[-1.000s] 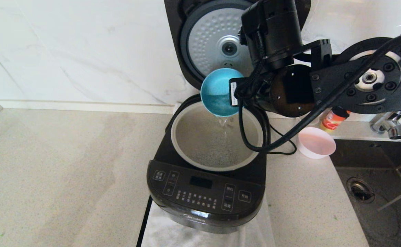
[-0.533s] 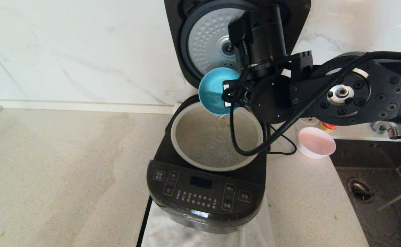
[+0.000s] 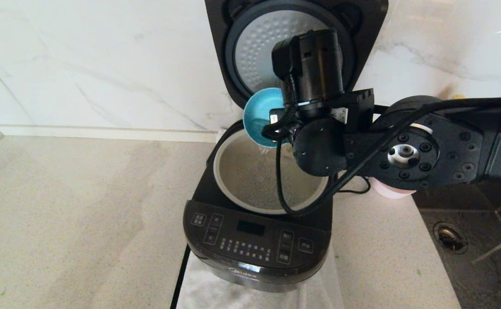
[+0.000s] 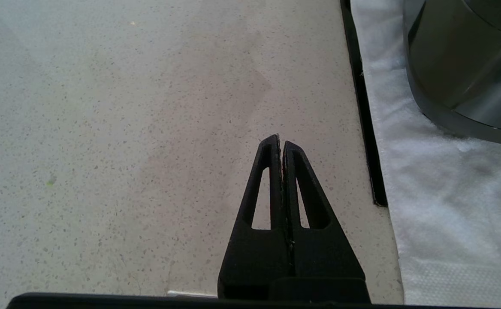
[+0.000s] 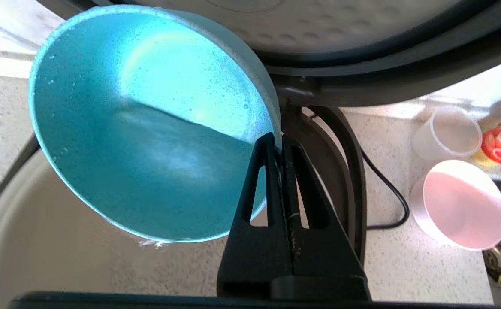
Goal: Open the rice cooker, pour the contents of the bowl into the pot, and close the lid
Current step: Pour the water from the bowl into the rice cooker
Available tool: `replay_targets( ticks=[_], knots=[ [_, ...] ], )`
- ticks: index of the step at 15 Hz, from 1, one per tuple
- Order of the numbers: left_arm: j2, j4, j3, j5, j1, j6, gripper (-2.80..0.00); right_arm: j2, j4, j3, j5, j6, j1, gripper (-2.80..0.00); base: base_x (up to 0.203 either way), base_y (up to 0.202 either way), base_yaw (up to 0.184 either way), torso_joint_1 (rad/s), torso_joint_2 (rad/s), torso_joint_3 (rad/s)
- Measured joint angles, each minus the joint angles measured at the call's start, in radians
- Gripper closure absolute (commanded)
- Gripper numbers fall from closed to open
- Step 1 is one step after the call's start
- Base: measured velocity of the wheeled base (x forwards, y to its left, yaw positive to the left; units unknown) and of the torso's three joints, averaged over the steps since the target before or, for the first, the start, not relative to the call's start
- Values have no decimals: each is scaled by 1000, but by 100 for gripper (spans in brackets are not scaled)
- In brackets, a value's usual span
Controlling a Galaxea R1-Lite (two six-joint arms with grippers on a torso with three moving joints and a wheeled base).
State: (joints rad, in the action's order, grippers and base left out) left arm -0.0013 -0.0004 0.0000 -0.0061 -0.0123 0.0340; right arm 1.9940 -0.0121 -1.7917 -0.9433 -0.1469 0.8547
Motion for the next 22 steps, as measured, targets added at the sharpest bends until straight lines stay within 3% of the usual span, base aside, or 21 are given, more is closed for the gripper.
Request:
replay_targets(
  ticks=[3,11,18,22],
  knots=[
    [0,0,0,0,0,0,0,0,150,58,-31,69,5,0,0,0,0,0,0,0],
    [0,0,0,0,0,-1,0,18,688,245,-47,350,12,0,0,0,0,0,0,0],
    [0,0,0,0,0,0,0,55,941,319,-48,454,1,0,0,0,0,0,0,0],
    [0,0,0,0,0,-1,0,91,1175,367,-42,595,-3,0,0,0,0,0,0,0]
  ],
)
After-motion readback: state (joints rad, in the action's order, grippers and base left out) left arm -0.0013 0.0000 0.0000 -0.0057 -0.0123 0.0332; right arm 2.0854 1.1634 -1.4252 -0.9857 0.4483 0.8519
